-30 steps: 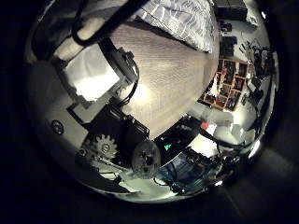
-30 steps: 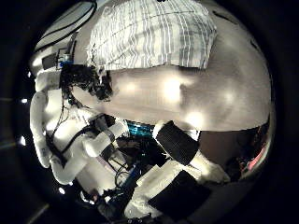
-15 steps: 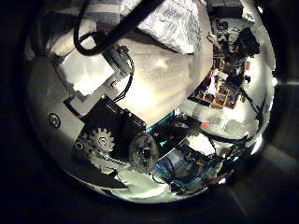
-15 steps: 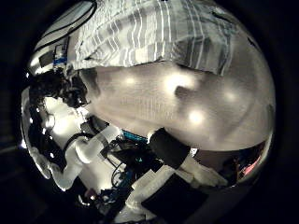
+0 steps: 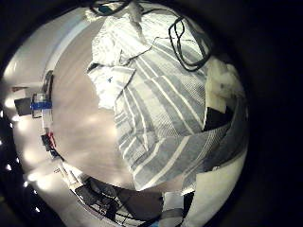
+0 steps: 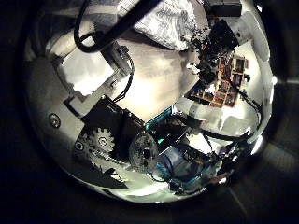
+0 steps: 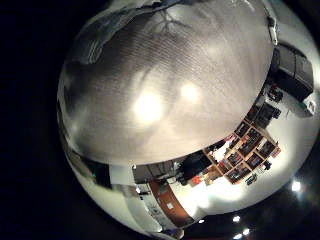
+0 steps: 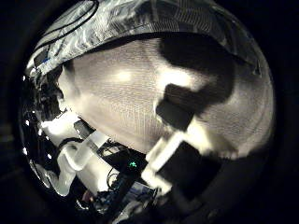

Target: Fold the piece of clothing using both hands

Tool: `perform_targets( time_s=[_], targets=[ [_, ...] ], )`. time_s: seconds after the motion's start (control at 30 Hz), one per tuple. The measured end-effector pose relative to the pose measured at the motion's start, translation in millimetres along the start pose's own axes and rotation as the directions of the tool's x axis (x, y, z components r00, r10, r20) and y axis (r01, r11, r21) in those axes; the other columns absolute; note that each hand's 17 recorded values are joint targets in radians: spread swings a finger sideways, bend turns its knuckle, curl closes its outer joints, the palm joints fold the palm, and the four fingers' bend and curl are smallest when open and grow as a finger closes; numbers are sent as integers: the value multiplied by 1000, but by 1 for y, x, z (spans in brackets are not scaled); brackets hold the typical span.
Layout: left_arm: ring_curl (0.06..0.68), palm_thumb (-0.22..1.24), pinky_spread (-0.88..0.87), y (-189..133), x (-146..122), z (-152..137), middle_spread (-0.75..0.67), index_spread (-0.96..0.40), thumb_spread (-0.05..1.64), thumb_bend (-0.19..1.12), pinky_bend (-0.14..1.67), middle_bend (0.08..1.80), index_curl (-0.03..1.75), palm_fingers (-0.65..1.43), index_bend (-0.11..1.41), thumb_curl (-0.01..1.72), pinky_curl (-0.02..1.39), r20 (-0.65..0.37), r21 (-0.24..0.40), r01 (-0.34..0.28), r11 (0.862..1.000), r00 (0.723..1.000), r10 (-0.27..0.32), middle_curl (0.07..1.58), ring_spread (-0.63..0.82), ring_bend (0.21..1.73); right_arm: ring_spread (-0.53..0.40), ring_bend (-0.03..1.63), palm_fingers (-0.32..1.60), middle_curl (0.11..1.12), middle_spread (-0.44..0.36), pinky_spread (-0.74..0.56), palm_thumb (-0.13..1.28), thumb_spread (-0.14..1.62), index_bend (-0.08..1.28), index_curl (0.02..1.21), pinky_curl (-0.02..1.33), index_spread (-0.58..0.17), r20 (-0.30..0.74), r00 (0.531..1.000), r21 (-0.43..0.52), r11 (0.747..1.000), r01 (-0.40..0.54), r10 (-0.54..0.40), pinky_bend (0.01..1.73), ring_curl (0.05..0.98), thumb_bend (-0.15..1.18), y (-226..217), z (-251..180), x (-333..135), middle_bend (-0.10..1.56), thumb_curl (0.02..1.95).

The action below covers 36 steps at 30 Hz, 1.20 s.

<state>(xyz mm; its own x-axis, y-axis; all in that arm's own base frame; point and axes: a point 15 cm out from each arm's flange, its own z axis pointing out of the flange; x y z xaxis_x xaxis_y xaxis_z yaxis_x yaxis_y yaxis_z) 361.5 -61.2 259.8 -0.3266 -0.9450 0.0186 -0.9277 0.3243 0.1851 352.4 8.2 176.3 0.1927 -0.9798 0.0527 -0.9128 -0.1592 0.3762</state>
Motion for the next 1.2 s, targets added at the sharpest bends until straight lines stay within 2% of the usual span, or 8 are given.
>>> perform_targets(
  time_s=[0.1, 0.2, 0.4, 0.53, 0.7, 0.87, 1.0, 1.2],
  targets=[
    [556, 953, -561, 1, 0, -4, -579, -718, 997, -14, 1276, 1081, 1252, 984, 627, 633, 907, 2, 7, -1, 1000, 1000, 1, 1103, -403, 1555, -278, 1021, 1213, 526, -248, -328, 683, 1070, 314, 402, 238, -403, -3, 1000, 18, 1000, -1, 1, 918, 362, 8, -2, -4, 1, 624, 391],
    [554, 951, -565, 4, 0, -9, -583, -724, 1001, -14, 1268, 1074, 1276, 987, 614, 636, 914, 4, 5, -8, 1000, 1000, 8, 1109, -403, 1554, -273, 1096, 1313, 611, -265, -356, 764, 1068, 503, 508, 306, -435, -6, 1000, 30, 1000, -3, 3, 1044, 422, 16, -2, -8, 1, 778, 413],
    [549, 951, -571, 19, 4, -15, -592, -731, 998, -14, 1252, 1060, 1316, 996, 587, 642, 927, 1, -27, -29, 999, 1000, 29, 1120, -403, 1550, -255, 1244, 1254, 751, -244, -289, 930, 1086, 858, 706, 434, -416, -22, 1000, 84, 996, -3, 5, 1288, 518, 53, 3, -27, 6, 1042, 477],
    [547, 945, -576, 34, 6, -17, -594, -734, 1003, -15, 1241, 1043, 1338, 1002, 570, 645, 935, -3, -53, -44, 998, 999, 44, 1124, -403, 1546, -247, 1326, 1172, 808, -225, -248, 969, 1097, 992, 788, 495, -375, -31, 1000, 137, 991, 0, 4, 1374, 574, 47, 15, -50, 7, 1149, 516],
    [544, 928, -582, 64, 10, -18, -598, -736, 1003, -17, 1230, 1031, 1363, 1007, 537, 643, 945, -12, -101, -70, 992, 998, 69, 1130, -403, 1542, -236, 1378, 1107, 845, -205, -221, 999, 1107, 1069, 844, 552, -335, -54, 998, 194, 981, -3, 13, 1422, 625, 32, 44, -82, 13, 1220, 555],
    [540, 921, -586, 87, 14, -37, -603, -736, 1001, -16, 1211, 1019, 1381, 1015, 509, 639, 950, -11, -93, -89, 992, 996, 89, 1136, -403, 1533, -228, 1404, 1085, 862, -189, -203, 1023, 1107, 1101, 870, 592, -307, -67, 998, 266, 964, -3, 22, 1424, 658, 18, 73, -113, 16, 1255, 595],
    [537, 912, -590, 98, 16, -60, -607, -736, 1001, -17, 1199, 1008, 1394, 1024, 491, 636, 955, -8, -92, -97, 991, 995, 97, 1141, -404, 1526, -223, 1409, 1077, 867, -181, -196, 1031, 1108, 1110, 880, 619, -292, -65, 997, 293, 956, -9, 29, 1417, 675, 0, 92, -130, 15, 1268, 619],
    [536, 899, -596, 94, 7, -86, -613, -736, 998, -18, 1182, 991, 1410, 1036, 467, 628, 962, 19, -80, -88, 993, 996, 89, 1147, -405, 1515, -219, 1406, 1084, 866, -171, -197, 1039, 1093, 1124, 886, 655, -275, -66, 997, 386, 923, -12, 41, 1394, 693, -9, 85, -173, 17, 1279, 653]
  ],
)
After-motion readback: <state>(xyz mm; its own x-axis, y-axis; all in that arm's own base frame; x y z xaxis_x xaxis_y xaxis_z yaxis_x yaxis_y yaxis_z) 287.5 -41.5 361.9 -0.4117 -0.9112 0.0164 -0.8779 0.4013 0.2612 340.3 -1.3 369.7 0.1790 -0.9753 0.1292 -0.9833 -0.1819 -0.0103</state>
